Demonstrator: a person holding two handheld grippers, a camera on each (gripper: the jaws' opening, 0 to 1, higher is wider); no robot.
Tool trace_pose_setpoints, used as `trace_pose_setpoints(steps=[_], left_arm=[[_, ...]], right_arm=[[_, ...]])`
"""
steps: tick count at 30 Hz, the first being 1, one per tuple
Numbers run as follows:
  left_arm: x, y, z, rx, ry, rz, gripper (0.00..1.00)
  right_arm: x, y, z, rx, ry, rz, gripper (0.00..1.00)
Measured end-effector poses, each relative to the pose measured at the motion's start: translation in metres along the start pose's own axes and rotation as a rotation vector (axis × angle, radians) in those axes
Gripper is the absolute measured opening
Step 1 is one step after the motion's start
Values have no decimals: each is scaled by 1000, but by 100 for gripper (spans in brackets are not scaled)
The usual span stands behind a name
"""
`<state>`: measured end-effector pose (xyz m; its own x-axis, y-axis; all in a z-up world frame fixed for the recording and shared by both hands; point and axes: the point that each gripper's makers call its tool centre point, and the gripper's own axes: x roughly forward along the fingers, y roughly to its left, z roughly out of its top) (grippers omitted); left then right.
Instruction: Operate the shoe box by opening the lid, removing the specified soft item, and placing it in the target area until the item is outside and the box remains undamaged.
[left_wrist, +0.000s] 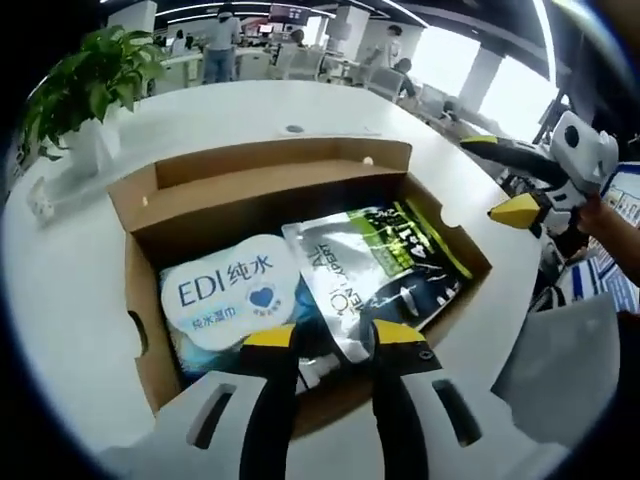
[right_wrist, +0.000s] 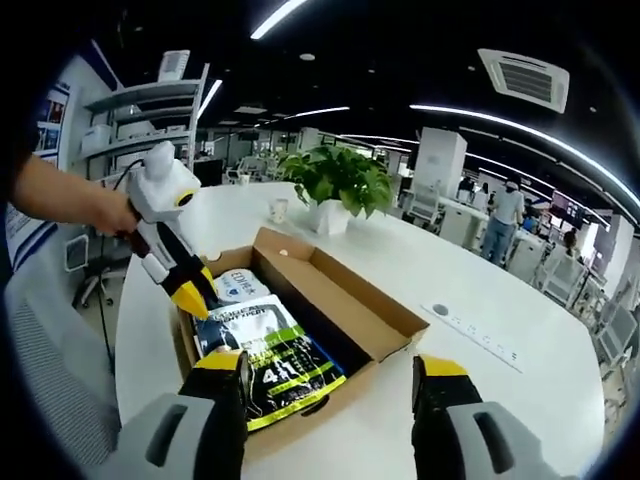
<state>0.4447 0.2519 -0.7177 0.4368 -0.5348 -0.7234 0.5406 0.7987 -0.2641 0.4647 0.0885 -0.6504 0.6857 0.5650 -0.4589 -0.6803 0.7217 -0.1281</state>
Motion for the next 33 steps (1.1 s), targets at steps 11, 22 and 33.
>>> trace_pose_setpoints(steps=[11, 22, 33], left_arm=[[14, -8, -3, -155, 43, -81, 15], [10, -13, 1, -163, 36, -93, 1], [-4, -20, 15, -180, 13, -108, 0]], right_arm=[[-4, 0, -6, 6, -6, 4, 63], [-1, 12, -6, -9, -8, 37, 63], [5, 29, -9, -40, 6, 73, 62]])
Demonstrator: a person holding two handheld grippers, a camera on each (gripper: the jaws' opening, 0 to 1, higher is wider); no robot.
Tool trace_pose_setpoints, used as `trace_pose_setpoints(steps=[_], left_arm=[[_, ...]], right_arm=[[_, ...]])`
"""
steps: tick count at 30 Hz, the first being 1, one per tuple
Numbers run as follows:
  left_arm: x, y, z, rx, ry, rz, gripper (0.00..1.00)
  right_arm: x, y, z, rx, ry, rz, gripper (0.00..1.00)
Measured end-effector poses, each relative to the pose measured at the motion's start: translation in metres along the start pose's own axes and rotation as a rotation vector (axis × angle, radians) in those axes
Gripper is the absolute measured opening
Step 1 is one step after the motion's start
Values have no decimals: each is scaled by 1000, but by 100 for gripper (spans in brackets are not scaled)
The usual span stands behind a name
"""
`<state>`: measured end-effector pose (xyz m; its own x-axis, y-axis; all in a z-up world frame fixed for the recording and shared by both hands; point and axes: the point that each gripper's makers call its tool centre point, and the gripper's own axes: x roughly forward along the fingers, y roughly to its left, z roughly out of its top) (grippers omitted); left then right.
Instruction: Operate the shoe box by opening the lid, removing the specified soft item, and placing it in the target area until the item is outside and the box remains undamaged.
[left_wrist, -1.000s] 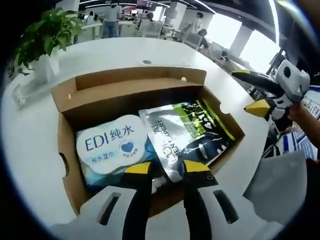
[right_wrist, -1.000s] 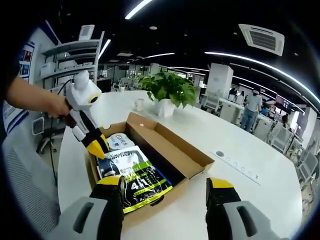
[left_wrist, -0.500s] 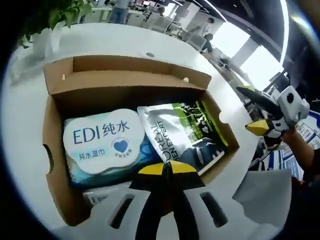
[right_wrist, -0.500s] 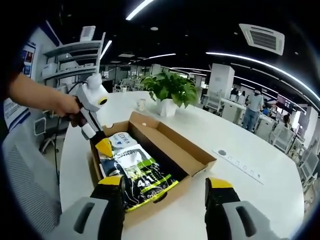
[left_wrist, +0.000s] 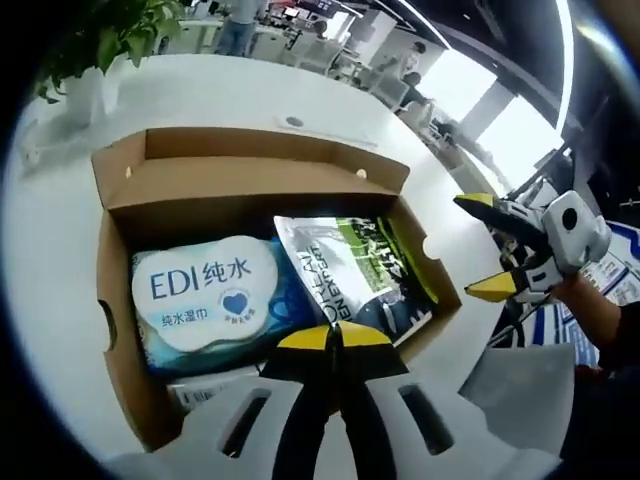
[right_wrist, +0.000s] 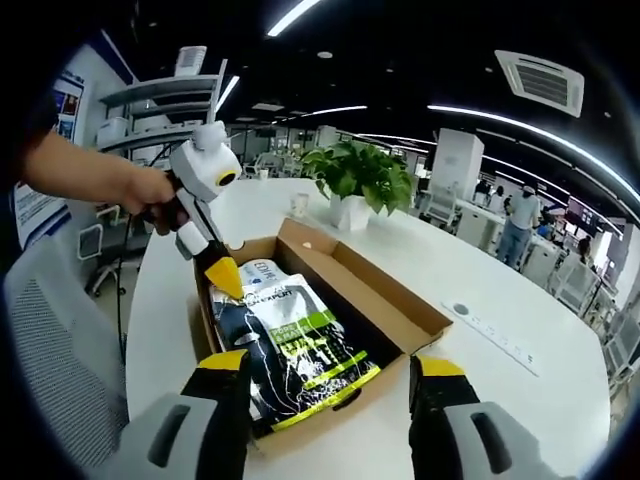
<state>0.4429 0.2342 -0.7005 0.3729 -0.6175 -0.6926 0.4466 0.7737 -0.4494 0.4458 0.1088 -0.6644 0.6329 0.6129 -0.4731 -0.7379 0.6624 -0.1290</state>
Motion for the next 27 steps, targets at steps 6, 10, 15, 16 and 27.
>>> trace_pose_setpoints(steps=[6, 10, 15, 16, 27], left_arm=[[-5, -5, 7, 21, -4, -2, 0], [-8, -8, 10, 31, -6, -4, 0], [-11, -12, 15, 32, -13, -10, 0], [-11, -13, 16, 34, -13, -10, 0], [-17, -23, 29, 54, -16, -19, 0]], right_arm=[[4, 6, 1, 0, 2, 12, 62], [6, 10, 0, -1, 2, 21, 61], [10, 16, -2, -5, 9, 36, 61], [11, 17, -2, -6, 10, 38, 61], [23, 29, -9, -2, 32, 45, 57]])
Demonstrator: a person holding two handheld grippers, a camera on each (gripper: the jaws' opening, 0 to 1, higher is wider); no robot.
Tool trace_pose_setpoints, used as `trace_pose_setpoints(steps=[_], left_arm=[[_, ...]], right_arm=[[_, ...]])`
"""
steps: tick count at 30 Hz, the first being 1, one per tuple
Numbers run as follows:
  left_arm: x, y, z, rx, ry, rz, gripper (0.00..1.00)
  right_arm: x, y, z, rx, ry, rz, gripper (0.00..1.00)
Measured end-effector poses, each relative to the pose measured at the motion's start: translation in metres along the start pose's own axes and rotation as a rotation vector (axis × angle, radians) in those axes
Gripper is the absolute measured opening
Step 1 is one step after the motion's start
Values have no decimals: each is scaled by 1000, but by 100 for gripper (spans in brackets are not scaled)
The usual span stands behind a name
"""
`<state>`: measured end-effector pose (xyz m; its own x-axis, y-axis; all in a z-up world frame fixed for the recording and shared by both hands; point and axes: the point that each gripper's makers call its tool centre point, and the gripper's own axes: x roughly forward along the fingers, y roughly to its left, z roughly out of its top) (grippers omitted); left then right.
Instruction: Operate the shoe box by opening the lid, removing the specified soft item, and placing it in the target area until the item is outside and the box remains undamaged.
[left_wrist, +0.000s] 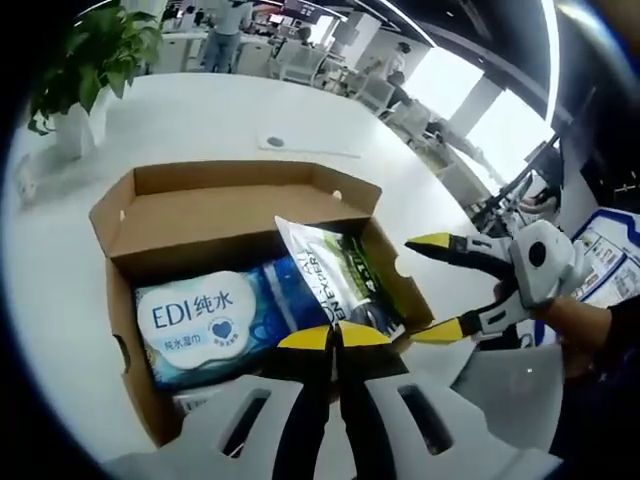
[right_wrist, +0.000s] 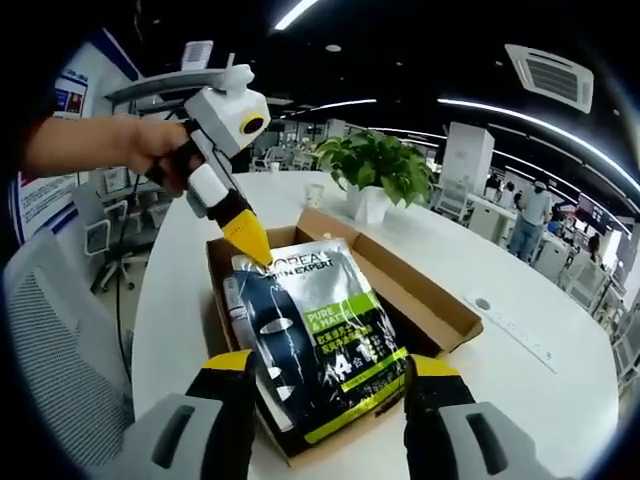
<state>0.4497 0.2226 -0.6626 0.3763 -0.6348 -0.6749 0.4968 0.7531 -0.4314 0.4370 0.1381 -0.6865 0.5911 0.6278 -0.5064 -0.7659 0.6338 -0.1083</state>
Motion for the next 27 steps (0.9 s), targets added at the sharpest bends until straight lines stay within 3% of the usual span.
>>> trace_pose_setpoints(steps=[9, 15, 22, 27], left_arm=[[-1, -9, 9, 11, 8, -4, 0], [0, -15, 15, 9, 8, -11, 0], [1, -19, 18, 79, 14, 9, 0], [1, -17, 18, 79, 14, 13, 0]], right_arm=[[10, 9, 2, 8, -2, -9, 49], [18, 14, 4, 11, -2, -20, 39], [22, 21, -1, -43, 29, -16, 26], [20, 21, 1, -51, 28, -23, 17]])
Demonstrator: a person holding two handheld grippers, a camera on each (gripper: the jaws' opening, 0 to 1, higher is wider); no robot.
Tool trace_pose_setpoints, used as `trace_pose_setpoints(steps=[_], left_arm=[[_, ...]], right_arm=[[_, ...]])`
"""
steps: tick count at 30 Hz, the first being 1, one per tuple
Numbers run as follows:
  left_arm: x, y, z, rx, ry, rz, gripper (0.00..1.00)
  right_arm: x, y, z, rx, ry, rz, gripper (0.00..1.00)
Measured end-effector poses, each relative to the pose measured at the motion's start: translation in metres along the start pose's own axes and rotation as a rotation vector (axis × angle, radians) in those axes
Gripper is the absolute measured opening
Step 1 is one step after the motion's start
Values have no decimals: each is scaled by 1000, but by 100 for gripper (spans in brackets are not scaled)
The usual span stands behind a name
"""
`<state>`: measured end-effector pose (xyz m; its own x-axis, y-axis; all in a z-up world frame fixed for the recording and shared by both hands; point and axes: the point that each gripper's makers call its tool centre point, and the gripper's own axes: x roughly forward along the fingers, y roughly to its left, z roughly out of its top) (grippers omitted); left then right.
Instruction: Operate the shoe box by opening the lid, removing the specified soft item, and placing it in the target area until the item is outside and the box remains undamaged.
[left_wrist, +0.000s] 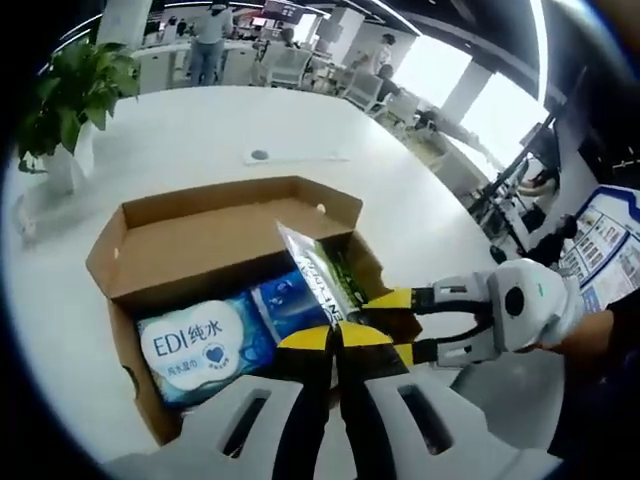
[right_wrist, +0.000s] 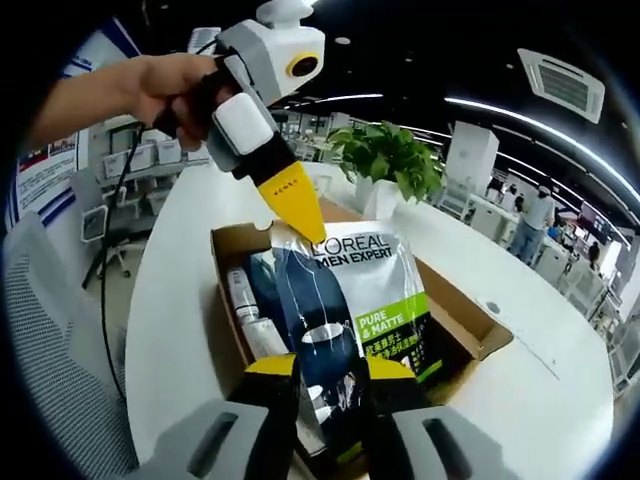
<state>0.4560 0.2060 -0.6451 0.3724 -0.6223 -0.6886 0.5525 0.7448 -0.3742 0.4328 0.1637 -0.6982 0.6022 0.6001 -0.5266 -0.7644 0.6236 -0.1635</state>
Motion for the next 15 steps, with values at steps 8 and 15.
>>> trace_pose_setpoints(steps=[8, 15], left_arm=[[1, -1, 0, 8, 2, 0, 0], [-1, -6, 3, 17, -3, -6, 0]], right_arm=[[-4, 1, 1, -7, -2, 2, 8], [-6, -1, 4, -2, -5, 1, 2]])
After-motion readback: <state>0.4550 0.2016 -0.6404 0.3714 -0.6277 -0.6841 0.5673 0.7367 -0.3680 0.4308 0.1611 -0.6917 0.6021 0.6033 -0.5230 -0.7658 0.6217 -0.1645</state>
